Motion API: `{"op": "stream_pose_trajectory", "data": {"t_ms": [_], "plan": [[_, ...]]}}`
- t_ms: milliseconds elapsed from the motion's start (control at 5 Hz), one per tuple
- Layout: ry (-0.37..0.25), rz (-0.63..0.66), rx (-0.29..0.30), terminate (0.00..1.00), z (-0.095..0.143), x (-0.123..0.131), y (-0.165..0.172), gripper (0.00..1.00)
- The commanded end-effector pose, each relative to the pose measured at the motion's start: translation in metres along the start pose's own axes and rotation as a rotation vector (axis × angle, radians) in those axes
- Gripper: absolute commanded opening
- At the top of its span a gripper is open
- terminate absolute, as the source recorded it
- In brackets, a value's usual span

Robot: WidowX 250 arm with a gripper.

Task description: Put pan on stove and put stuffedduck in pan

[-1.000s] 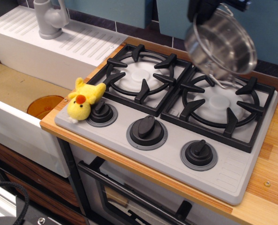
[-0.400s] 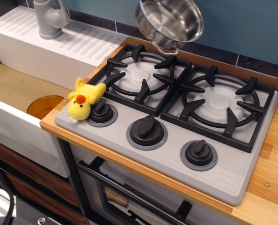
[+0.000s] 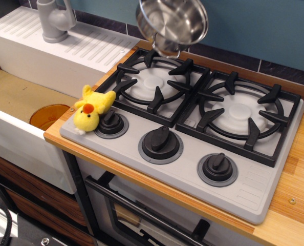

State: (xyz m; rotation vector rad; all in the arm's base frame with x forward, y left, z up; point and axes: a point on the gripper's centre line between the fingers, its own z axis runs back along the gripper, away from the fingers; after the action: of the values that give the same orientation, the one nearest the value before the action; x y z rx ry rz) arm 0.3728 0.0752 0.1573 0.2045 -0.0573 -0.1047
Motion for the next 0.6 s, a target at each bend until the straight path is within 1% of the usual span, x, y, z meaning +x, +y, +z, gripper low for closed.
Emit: {"op": "stream_pose_trajectory", "data": {"t_ms": [0,400], "plan": [[-0.068,0.034,-0.010,0.00,-0.019,-0.004,0.008,0.00],[-0.097,0.028,-0.027,0.00,-0.043,-0.001,0.012,0.00]]}}
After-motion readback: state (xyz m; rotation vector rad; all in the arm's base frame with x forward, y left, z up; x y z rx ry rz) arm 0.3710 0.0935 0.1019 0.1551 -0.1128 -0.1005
